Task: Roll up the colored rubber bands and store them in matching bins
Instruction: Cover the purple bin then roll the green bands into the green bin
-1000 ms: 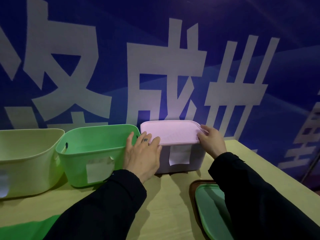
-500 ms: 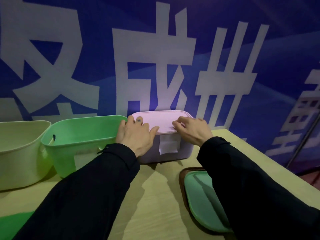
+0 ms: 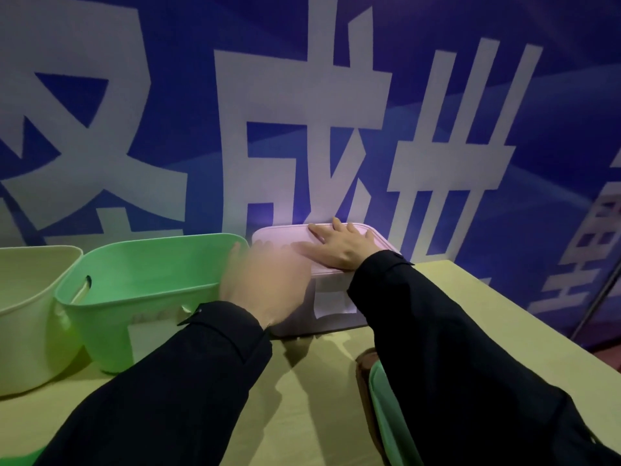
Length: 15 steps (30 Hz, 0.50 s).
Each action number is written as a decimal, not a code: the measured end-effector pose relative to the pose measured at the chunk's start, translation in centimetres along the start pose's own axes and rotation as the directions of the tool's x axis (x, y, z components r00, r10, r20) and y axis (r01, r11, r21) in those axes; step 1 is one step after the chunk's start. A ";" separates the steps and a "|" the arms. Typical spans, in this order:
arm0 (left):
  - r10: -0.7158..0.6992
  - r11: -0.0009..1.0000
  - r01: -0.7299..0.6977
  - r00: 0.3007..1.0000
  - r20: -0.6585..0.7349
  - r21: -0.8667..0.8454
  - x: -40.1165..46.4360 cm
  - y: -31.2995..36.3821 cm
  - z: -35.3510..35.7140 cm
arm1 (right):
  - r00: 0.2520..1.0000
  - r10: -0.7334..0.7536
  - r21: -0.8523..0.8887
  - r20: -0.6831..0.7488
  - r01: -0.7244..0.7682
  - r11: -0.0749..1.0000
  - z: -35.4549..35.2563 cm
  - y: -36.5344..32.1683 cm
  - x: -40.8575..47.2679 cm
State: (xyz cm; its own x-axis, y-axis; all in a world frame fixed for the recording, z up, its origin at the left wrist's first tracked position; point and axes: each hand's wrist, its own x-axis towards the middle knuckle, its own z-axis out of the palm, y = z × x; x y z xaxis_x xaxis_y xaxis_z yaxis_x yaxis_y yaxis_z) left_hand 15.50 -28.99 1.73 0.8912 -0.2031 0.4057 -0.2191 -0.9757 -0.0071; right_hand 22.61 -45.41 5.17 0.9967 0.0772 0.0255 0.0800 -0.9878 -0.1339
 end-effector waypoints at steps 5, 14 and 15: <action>0.000 1.000 0.000 1.000 -0.001 -0.021 0.1 -0.1 0.0 | 0.996 -0.009 0.062 0.084 0.004 0.998 -1.2 1.2 0.6; 0.004 1.000 -0.003 0.999 0.039 -0.027 -0.3 -0.1 -0.4 | 0.909 0.022 0.163 -0.416 0.050 0.985 0.7 2.0 -2.6; 0.005 1.000 -0.004 0.999 0.042 -0.025 -0.2 -0.2 -0.4 | 0.900 -0.002 0.152 -0.436 0.076 0.985 1.1 2.1 -3.4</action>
State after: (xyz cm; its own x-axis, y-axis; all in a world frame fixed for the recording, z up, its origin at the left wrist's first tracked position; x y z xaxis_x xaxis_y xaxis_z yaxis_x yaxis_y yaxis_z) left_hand 15.16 -28.73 2.02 0.9059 -0.2112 0.3672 -0.2324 -0.9725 0.0139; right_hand 19.40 -47.55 3.71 0.8903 0.0125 0.4552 0.1568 -0.9469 -0.2808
